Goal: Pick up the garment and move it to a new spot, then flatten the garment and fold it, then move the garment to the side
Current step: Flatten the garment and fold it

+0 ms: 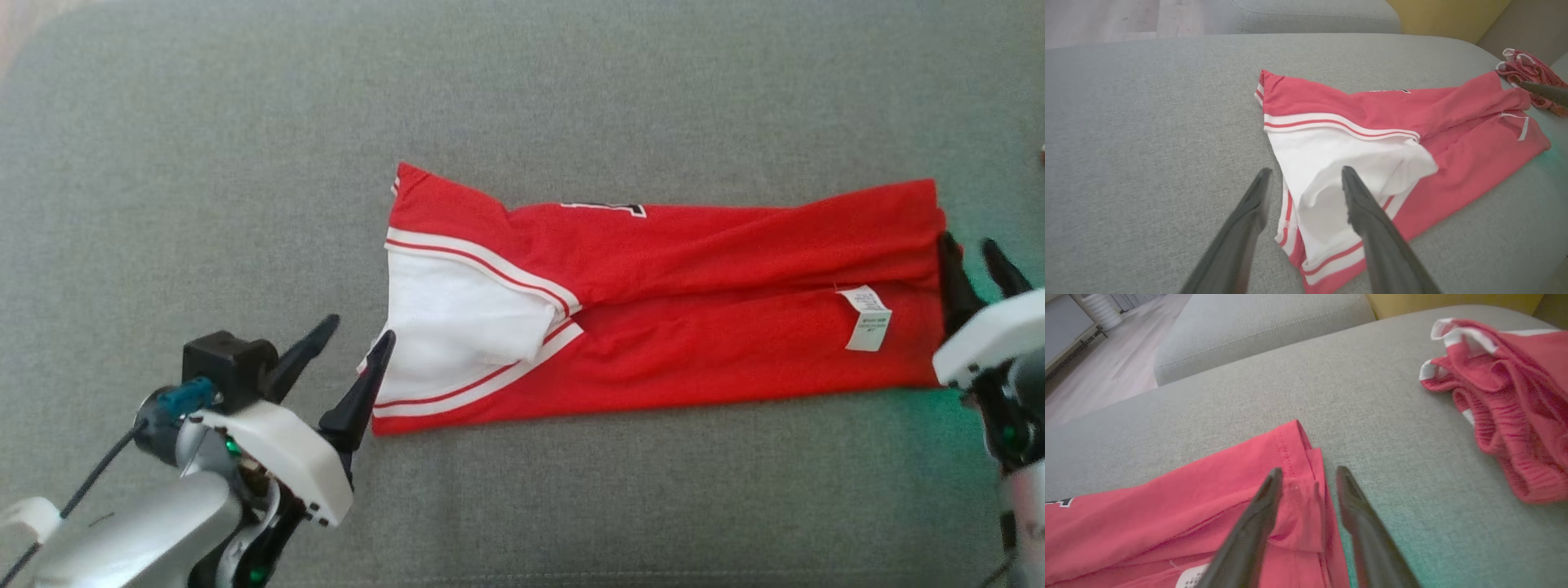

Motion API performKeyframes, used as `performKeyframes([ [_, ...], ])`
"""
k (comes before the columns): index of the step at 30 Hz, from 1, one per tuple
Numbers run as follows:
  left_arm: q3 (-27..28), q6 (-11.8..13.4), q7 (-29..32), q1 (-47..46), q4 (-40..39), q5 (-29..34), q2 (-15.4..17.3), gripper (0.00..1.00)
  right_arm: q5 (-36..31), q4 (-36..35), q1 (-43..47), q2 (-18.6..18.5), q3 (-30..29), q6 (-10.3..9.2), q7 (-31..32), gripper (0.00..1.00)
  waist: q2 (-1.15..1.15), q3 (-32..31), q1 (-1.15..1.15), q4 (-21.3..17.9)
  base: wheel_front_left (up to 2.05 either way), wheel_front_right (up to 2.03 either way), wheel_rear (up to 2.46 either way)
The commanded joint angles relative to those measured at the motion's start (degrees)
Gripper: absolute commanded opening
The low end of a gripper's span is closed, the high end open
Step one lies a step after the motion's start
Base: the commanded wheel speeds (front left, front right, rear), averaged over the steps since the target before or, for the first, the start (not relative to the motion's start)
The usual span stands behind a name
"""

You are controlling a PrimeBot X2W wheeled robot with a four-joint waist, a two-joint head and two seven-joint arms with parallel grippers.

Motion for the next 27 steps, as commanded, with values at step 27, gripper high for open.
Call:
performKeyframes([
  [27, 33.0, 1.5, -0.7, 29.3, 0.8, 36.0, -24.4, 1.00, -1.4, -8.8, 20.0, 10.3, -7.1, 0.39, -5.3, 1.00, 0.00, -16.4, 0.00, 4.2, 0.00, 0.00, 0.00],
])
